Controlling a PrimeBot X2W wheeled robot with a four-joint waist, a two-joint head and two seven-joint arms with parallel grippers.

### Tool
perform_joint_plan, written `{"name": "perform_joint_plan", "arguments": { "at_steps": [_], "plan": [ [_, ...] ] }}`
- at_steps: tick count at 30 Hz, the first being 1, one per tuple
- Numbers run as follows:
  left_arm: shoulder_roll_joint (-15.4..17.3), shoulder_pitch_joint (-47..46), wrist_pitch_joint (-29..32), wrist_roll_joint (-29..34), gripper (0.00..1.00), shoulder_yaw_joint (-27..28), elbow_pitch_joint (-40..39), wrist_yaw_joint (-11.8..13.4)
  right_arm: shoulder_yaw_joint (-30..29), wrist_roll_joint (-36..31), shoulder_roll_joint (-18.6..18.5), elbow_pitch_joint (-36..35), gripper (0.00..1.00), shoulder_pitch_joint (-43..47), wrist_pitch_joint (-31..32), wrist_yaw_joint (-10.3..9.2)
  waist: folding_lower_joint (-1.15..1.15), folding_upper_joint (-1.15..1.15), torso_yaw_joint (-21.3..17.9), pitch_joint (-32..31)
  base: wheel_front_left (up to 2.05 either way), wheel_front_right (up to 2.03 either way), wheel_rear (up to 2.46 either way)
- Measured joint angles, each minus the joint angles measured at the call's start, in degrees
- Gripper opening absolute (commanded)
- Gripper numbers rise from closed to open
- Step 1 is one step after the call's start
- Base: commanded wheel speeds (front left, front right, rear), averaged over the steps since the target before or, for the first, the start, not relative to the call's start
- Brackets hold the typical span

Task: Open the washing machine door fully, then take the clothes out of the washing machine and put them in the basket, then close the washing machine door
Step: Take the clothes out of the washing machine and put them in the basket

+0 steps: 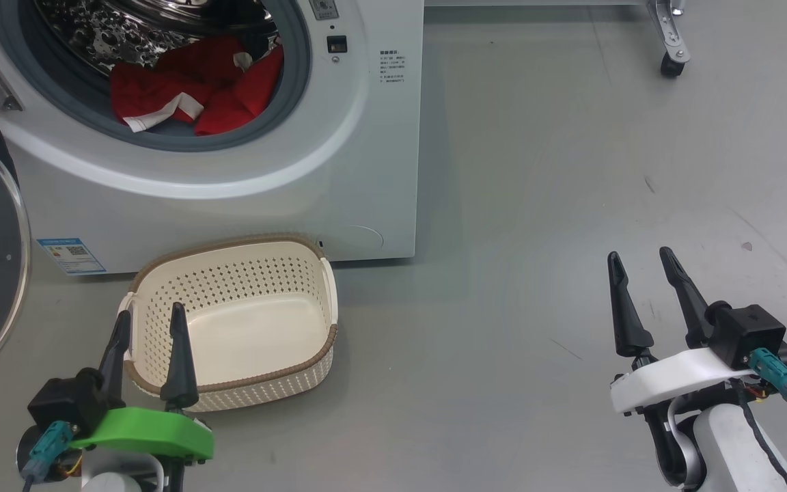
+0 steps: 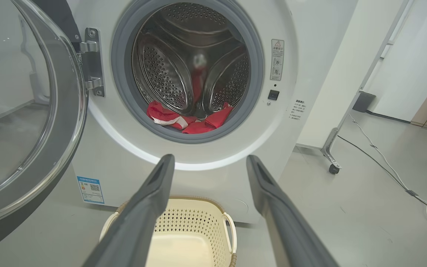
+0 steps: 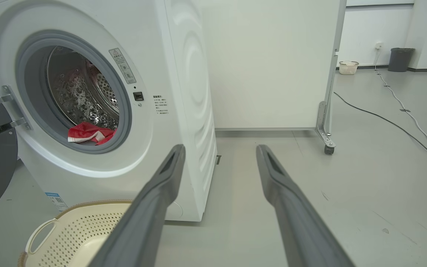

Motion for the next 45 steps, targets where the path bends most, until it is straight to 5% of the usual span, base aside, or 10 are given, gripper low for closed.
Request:
{"name": "perform_joint_plan", "arguments": {
  "at_steps": [45],
  "plan": [
    [0.30,0.05,0.00,1.66,1.00,-1.33,0.60,0.00,-0.02,-0.54,0.97,0.97,1.00,0.14,0.00,1.03,0.00,0.00,0.86,0.44,0.79,-0.79,0.00]
  ]
}}
